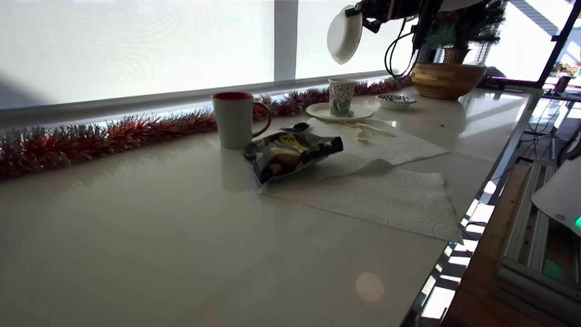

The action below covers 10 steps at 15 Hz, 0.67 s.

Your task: Pick up the bowl with content, empty its content into the cup and place the bowl on top of the other bowl

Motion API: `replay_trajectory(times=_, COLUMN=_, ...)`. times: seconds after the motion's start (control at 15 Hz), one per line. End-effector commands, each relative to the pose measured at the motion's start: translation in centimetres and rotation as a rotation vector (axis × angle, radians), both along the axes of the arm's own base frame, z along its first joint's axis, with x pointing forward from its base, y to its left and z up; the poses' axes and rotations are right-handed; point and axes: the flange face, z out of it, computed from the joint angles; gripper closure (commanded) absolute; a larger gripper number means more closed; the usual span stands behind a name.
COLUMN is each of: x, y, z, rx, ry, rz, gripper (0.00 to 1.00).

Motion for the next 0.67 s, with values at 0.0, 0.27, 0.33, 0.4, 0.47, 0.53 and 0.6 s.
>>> replay_trajectory(times=0.0, x=-0.9, y=0.1, z=2.5, rx=-0.049, ry=0.020, rz=-0.052, gripper=0.99)
replay_trajectory(times=0.27, x=-1.0, y=0.4, z=6.1, rx=-0.270, ry=0.091, rz=-0.151, gripper=0.99)
replay_trajectory(times=0.33, x=-1.0, y=0.4, z=6.9, rx=-0.327, ry=0.114, rz=-0.170, gripper=0.99)
replay_trajectory(times=0.4, x=-0.8, y=0.4, z=7.5, rx=-0.384, ry=0.133, rz=-0.193, gripper=0.99)
replay_trajectory(times=0.47, x=-0.7, y=0.4, z=7.9, rx=-0.438, ry=0.159, rz=-0.210, gripper=0.99)
replay_trajectory(times=0.53, x=-0.5, y=0.4, z=8.0, rx=-0.489, ry=0.186, rz=-0.226, gripper=0.99)
replay_trajectory(times=0.6, x=-0.2, y=0.2, z=7.2, rx=-0.537, ry=0.220, rz=-0.237, gripper=0.99)
